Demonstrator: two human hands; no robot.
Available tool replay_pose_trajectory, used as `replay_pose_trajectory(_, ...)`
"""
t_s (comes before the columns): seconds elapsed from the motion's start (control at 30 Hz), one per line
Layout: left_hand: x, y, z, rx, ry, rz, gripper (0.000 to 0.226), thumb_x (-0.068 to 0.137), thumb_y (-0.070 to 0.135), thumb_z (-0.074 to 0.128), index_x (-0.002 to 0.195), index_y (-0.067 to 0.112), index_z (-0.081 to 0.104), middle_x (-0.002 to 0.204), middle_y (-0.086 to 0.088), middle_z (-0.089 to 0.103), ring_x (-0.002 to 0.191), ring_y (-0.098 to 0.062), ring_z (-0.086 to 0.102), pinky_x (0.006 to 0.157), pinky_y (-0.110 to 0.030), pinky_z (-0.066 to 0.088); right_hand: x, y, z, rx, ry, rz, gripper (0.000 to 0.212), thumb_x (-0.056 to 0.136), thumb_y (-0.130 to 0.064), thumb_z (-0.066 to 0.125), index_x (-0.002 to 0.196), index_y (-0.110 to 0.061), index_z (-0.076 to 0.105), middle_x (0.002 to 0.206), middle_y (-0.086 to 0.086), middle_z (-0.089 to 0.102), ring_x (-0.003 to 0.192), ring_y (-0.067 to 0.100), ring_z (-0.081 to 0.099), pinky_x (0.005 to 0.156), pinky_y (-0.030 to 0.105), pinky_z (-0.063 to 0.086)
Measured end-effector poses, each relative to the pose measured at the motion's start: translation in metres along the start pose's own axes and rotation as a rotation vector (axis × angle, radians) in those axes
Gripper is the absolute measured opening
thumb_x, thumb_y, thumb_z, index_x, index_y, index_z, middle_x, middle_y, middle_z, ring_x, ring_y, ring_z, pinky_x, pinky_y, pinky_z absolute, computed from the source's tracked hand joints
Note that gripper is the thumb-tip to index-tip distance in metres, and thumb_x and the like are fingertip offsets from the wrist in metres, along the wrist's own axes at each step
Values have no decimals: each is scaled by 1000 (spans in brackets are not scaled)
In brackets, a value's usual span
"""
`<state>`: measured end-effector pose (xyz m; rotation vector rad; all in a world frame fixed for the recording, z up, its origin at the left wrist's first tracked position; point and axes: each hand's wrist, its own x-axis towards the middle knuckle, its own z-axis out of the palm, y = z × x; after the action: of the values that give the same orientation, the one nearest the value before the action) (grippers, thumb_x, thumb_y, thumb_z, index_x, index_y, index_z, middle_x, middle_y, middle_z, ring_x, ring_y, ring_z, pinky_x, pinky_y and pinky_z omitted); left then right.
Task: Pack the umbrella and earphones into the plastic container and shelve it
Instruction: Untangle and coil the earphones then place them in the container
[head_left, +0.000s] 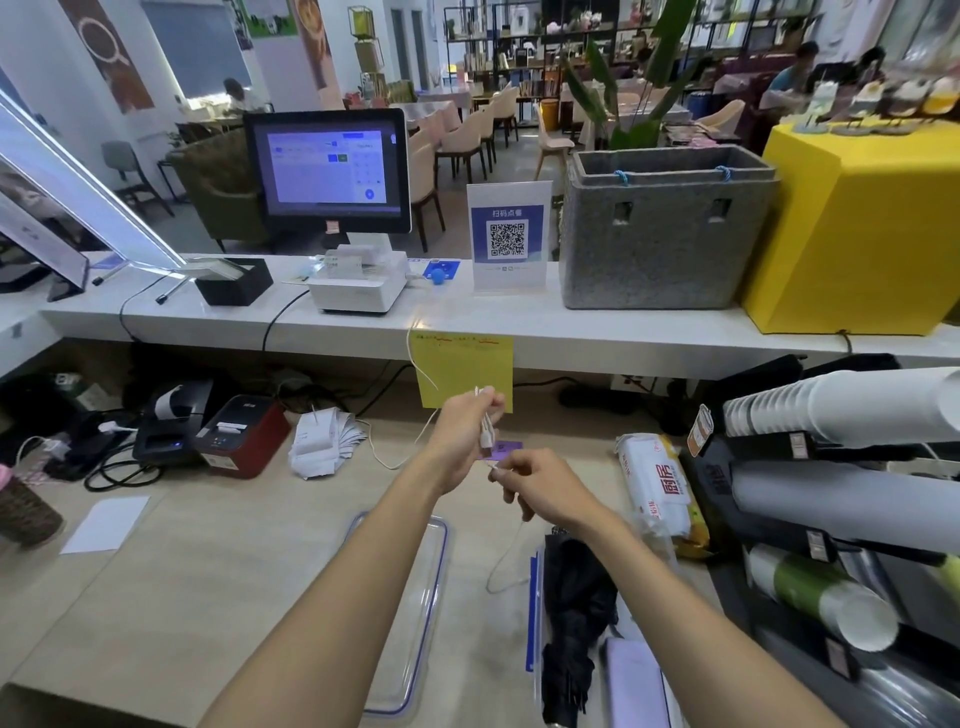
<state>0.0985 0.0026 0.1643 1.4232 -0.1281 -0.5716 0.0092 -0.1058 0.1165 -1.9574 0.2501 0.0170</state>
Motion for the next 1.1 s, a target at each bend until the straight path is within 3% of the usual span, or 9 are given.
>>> replay_pose_trajectory(0.1, -2, -6, -10, 504, 75, 125, 35, 101, 38, 50, 76, 16, 62, 75, 1, 59, 73, -18, 53, 61, -32, 36, 1, -2, -9, 62, 109, 25, 14, 93, -18, 62, 83, -21, 70, 62, -3, 64, 50, 13, 53, 54, 28, 48)
replay_pose_trajectory(0.2, -4, -19, -16, 818, 45, 200, 39, 103, 35, 46, 86, 14, 73, 86, -3, 73, 81, -21, 61, 70, -34, 44, 4, -8, -17, 141, 230, -3, 17, 87, -6, 61, 83, -19, 70, 62, -3, 64, 58, 11, 56, 65, 28, 48)
replay_pose_trajectory(0.37, -14, -30, -11, 461, -147, 21, 43, 108, 34, 40, 104, 3, 70, 78, -9, 76, 85, -24, 76, 71, -32, 40, 8, -16, -24, 104, 312, -81, 20, 89, -9, 57, 85, -25, 68, 68, -8, 72, 60, -4, 63, 59, 8, 46)
replay_pose_trajectory(0.5, -15, -25, -8, 229, -252, -50, 40, 106, 35, 48, 85, 5, 64, 55, 2, 44, 54, -17, 54, 69, -29, 55, 11, -9, -26, 86, 392, -89, 8, 93, -15, 62, 98, -17, 68, 82, -4, 70, 69, 5, 67, 69, 20, 55)
replay_pose_trajectory(0.63, -15, -19, -7, -44, -205, -140, 34, 105, 33, 49, 78, 14, 56, 54, 8, 30, 44, -8, 27, 43, -18, 32, 9, -7, -23, 224, 307, -15, 25, 96, -30, 63, 90, -6, 66, 70, 2, 65, 54, 12, 59, 58, 24, 51)
replay_pose_trajectory(0.77, -10, -13, -3, -367, -192, -154, 30, 107, 29, 43, 85, 12, 54, 58, 6, 41, 42, -6, 32, 40, -17, 25, 3, -7, -13, 284, 141, 16, 39, 104, -32, 48, 80, -5, 63, 65, 9, 58, 52, 18, 50, 53, 27, 43)
replay_pose_trajectory(0.93, -5, -4, -3, -591, -158, -138, 22, 108, 24, 43, 97, 8, 53, 102, -11, 77, 76, -16, 74, 62, -24, 60, 0, -7, -2, 210, 59, 19, 15, 100, -22, 58, 97, -11, 68, 67, 4, 60, 62, 18, 55, 61, 32, 50)
replay_pose_trajectory(1.0, -4, -6, 0, -545, -151, -82, 17, 108, 16, 40, 112, 2, 49, 129, -21, 66, 108, -29, 71, 89, -34, 60, -1, -9, -1, 187, 24, 6, 15, 98, -18, 58, 101, -7, 68, 68, 3, 61, 63, 17, 55, 64, 31, 48)
replay_pose_trajectory(1.1, -2, -14, 6, -278, -93, 16, 24, 108, 11, 40, 128, 0, 45, 136, -16, 55, 131, -32, 55, 109, -42, 46, 0, -10, -2, 158, 44, 37, 15, 96, -14, 59, 101, -4, 69, 70, 3, 62, 65, 16, 55, 66, 31, 46)
